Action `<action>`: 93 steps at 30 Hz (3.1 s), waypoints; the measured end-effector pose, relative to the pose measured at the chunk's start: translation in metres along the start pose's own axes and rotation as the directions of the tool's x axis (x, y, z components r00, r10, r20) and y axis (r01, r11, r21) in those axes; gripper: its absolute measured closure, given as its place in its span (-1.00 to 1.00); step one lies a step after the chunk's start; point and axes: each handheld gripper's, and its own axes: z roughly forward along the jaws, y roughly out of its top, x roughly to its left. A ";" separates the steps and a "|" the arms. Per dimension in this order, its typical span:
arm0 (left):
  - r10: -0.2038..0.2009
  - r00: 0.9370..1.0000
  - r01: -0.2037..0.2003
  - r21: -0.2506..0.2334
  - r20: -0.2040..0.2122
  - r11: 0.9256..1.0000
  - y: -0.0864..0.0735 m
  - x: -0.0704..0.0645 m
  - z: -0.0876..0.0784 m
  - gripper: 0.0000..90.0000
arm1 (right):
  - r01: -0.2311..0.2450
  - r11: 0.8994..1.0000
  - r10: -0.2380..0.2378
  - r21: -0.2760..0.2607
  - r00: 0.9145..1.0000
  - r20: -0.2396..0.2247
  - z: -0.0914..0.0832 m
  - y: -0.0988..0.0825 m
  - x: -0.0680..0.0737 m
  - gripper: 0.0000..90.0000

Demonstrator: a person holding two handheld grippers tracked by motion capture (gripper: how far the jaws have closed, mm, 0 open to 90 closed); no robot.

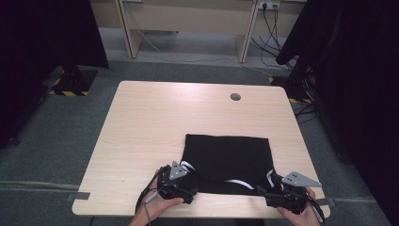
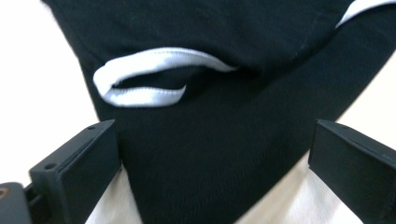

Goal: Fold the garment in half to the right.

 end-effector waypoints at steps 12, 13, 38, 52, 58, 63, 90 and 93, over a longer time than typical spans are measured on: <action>-0.022 1.000 0.022 -0.010 -0.022 1.000 0.014 -0.001 0.015 -0.93 | 0.001 1.000 -0.001 0.000 1.000 -0.006 -0.001 0.000 0.000 -0.54; -0.019 1.000 0.018 -0.011 -0.024 1.000 0.015 -0.002 0.016 -0.91 | 0.001 1.000 -0.001 0.000 1.000 -0.006 -0.001 0.001 0.000 -0.54; 0.074 0.997 -0.073 -0.048 0.019 0.996 0.019 -0.010 0.017 0.77 | 0.009 1.000 -0.009 -0.004 1.000 -0.021 0.003 0.009 -0.001 -0.52; 0.087 0.996 -0.086 -0.055 0.027 0.995 0.012 -0.014 0.010 0.68 | 0.051 0.999 -0.050 0.010 0.997 -0.053 0.022 0.033 0.002 -0.51; 0.109 0.994 -0.109 -0.052 -0.003 0.993 0.008 -0.019 0.003 0.22 | 0.068 0.998 -0.067 0.017 0.996 -0.065 0.026 0.038 0.006 -0.51; 0.115 0.993 -0.117 -0.075 -0.036 0.990 0.010 -0.021 -0.007 -0.07 | 0.065 0.998 -0.064 0.015 0.996 -0.064 0.025 0.038 0.006 -0.51; 0.050 0.998 -0.050 -0.008 -0.039 0.999 0.025 0.007 0.016 0.52 | 0.069 0.997 -0.067 0.025 0.994 -0.082 0.029 0.040 0.006 -0.49; 0.049 0.998 -0.049 0.001 -0.042 0.999 0.027 0.006 0.016 0.67 | 0.067 0.997 -0.064 0.025 0.994 -0.085 0.030 0.042 0.004 -0.49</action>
